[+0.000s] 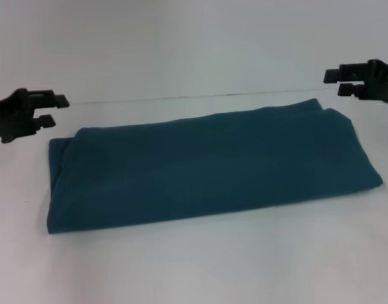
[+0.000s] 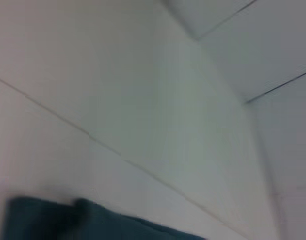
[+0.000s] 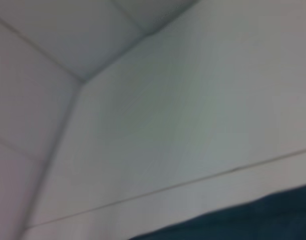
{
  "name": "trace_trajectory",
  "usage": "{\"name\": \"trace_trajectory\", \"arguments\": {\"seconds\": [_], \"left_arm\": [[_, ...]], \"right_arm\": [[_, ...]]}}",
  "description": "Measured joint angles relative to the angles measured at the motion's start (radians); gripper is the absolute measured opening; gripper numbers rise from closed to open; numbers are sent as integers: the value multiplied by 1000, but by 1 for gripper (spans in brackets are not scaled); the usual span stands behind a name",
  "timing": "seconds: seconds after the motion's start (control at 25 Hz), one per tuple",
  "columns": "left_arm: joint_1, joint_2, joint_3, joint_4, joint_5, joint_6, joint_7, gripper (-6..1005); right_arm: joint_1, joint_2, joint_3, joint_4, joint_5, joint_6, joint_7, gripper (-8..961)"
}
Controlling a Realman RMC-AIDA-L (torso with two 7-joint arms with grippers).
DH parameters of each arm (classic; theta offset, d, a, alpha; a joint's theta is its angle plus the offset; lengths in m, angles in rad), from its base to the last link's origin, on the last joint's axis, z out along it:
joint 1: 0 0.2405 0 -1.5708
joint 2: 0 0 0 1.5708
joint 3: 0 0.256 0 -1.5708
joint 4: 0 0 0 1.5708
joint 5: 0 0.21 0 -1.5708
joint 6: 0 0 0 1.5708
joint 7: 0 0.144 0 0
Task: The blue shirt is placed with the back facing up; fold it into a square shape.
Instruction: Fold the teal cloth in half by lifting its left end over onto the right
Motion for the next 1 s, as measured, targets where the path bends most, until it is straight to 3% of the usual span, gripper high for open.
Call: {"name": "trace_trajectory", "arguments": {"seconds": [0.28, 0.52, 0.76, 1.0], "left_arm": [[125, -45, -62, -8, -158, 162, 83, 573], [196, -88, -62, -85, -245, 192, 170, 572], [197, -106, -61, -169, -273, 171, 218, 571], [140, -124, -54, -229, -270, 106, 201, 569]], "right_arm": [[-112, 27, 13, 1, 97, -195, -132, 613], [-192, 75, 50, 12, 136, -283, -266, 613], [-228, 101, 73, 14, 137, -273, -298, 614], [-201, 101, 79, 15, 135, -239, -293, 614]]}}
